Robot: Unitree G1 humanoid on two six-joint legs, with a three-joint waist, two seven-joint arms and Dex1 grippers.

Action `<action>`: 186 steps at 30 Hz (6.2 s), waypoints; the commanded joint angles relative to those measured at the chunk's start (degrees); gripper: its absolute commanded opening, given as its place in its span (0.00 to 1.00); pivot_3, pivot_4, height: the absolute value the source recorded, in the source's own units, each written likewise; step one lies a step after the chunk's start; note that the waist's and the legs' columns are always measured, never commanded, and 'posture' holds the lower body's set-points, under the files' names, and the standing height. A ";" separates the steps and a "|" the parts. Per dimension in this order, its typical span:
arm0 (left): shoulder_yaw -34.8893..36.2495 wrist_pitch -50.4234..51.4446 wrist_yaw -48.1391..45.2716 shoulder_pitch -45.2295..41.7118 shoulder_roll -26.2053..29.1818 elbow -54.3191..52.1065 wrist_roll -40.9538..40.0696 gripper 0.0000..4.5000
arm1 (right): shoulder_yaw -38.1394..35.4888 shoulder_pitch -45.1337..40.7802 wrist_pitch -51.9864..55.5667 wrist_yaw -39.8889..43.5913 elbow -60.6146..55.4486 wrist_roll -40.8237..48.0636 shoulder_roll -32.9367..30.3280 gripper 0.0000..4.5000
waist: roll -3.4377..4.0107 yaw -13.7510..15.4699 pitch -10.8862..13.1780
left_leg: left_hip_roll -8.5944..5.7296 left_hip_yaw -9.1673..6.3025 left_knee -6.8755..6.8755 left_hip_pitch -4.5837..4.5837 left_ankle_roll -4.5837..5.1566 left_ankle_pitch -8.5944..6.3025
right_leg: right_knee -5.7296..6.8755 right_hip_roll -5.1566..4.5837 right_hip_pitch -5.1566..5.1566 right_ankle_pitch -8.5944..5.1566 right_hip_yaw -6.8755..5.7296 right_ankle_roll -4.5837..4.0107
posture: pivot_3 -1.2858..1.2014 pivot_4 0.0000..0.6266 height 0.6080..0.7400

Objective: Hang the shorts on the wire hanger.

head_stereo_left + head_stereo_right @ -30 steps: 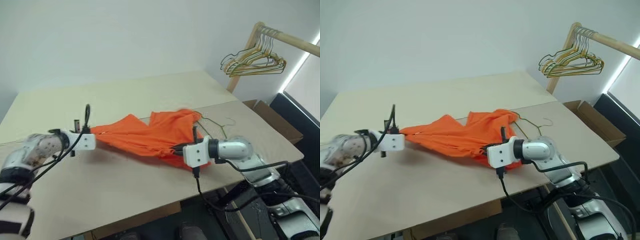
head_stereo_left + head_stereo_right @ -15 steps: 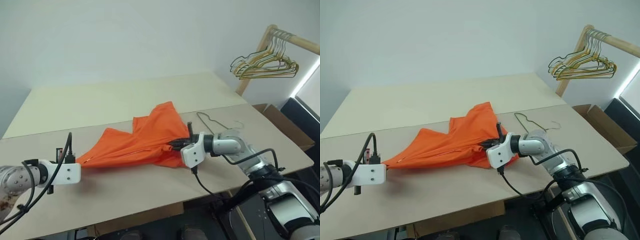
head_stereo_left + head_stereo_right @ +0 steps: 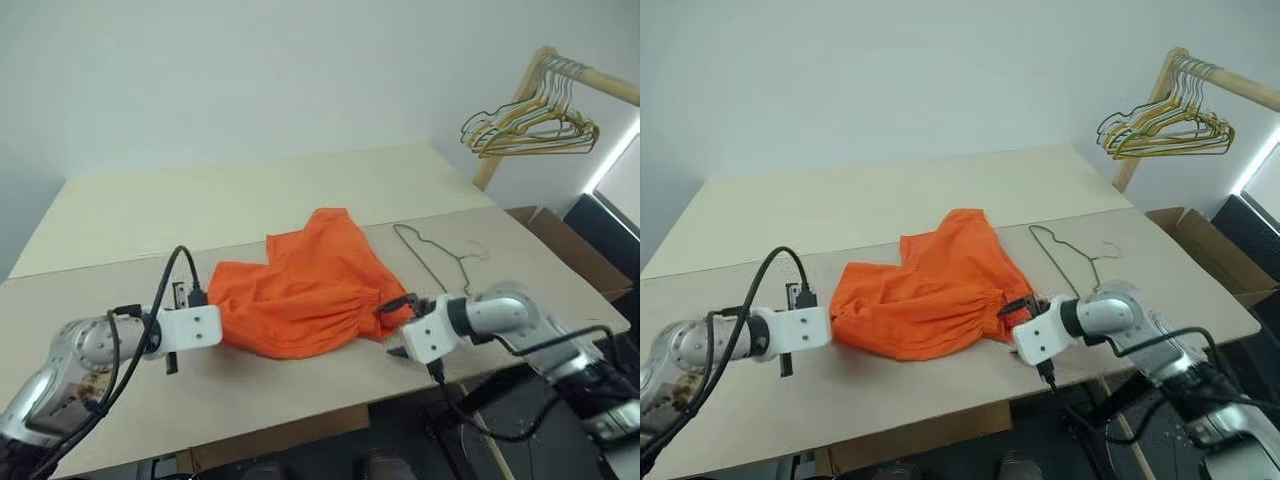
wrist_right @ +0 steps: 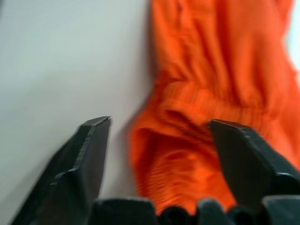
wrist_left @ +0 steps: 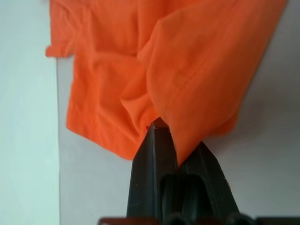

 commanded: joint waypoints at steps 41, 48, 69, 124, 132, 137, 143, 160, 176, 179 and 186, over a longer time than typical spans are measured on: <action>2.12 -5.30 -4.12 0.24 2.32 2.07 -4.07 0.00 | -3.72 5.39 15.99 -14.05 -17.30 -23.19 10.68 0.01 | -0.14 -0.99 -0.06 | -0.03 0.15 0.05 -0.02 0.03 -0.05 | -0.05 0.11 -0.08 -0.03 0.21 0.07 | 0.49 0.00 1.00; 8.82 -13.73 -17.03 5.30 9.49 2.95 -16.42 0.00 | -13.89 8.84 9.13 5.08 -21.20 9.11 -5.29 0.01 | -0.08 -0.92 0.02 | 0.00 0.11 0.02 0.04 0.10 -0.11 | -0.16 0.02 -0.02 -0.05 0.19 0.09 | 0.49 0.00 1.00; -15.48 -20.82 51.76 -91.93 -19.42 92.14 17.41 0.00 | 2.99 -67.47 1.88 -62.32 75.60 -26.67 24.36 0.01 | -0.25 -3.30 0.07 | -0.54 0.25 -0.96 -0.70 -0.07 0.74 | -0.35 0.01 -1.04 0.77 0.15 0.10 | 0.51 0.00 1.00; 15.63 18.60 -4.59 28.97 4.77 -38.35 -4.90 0.00 | 9.32 -18.11 -34.13 -61.42 44.12 -39.01 13.05 0.01 | -0.09 -4.66 0.11 | 0.01 1.17 -1.58 1.43 -0.49 0.94 | -0.02 0.06 0.10 0.24 0.88 -0.24 | 0.51 0.00 1.00; 20.19 15.47 -6.19 36.44 1.69 -38.35 -4.87 0.00 | 7.97 -12.56 -32.67 -59.83 36.53 -36.41 11.69 0.01 | -0.16 -3.05 0.09 | 0.02 1.32 -1.62 1.46 -0.45 0.90 | -0.04 0.07 0.03 0.22 0.96 -0.29 | 0.52 0.00 1.00; 21.39 13.69 -7.05 38.01 0.95 -38.35 -5.89 0.00 | 6.02 -8.77 -31.96 -58.22 31.95 -35.25 10.11 0.01 | -0.17 -1.89 0.10 | 0.01 1.36 -1.63 1.44 -0.43 0.83 | -0.09 0.06 0.01 0.04 0.96 -0.55 | 0.52 0.00 1.00; 18.14 12.32 -7.69 33.53 2.36 -36.72 -6.32 0.13 | 4.08 -4.41 -33.25 -51.44 25.32 -28.81 6.20 0.27 | -0.25 -0.61 0.09 | 0.01 1.37 -1.64 1.45 -0.35 0.78 | -0.12 0.06 0.04 -0.01 0.96 -0.50 | 0.52 0.00 1.00; 32.36 3.72 -25.53 14.38 4.94 -14.50 -39.47 0.83 | -5.43 14.36 -23.47 -30.56 5.50 -3.78 -9.10 1.00 | -0.34 -0.41 0.05 | 0.03 1.41 -1.61 1.37 -0.26 0.62 | -0.20 0.01 0.03 -0.22 0.90 -0.17 | 0.51 0.00 1.00; 9.68 18.21 -0.10 -14.92 -9.32 -8.01 -45.48 0.83 | -26.15 12.81 65.94 -45.65 -7.06 31.64 1.76 1.00 | -0.93 -1.71 -0.34 | 0.02 1.41 -1.55 1.08 -0.24 0.53 | -0.19 0.07 0.09 0.20 1.00 -0.28 | 0.47 0.00 1.00; 7.92 18.07 0.28 -15.91 -10.91 -7.76 -45.32 0.83 | -27.06 3.91 72.33 -50.42 -0.09 29.82 8.46 1.00 | -0.87 -2.50 -0.35 | 0.00 1.39 -1.51 0.97 -0.25 0.54 | -0.18 0.10 0.04 0.22 0.98 -0.31 | 0.46 0.00 1.00; 7.04 17.00 -0.21 -14.84 -11.46 -8.29 -45.04 0.83 | -23.55 -9.67 77.33 -56.17 18.28 22.00 16.31 1.00 | -0.72 -3.74 -0.38 | -0.04 1.30 -1.49 0.95 -0.26 0.55 | -0.30 0.15 -0.17 0.20 0.86 -0.25 | 0.47 0.00 1.00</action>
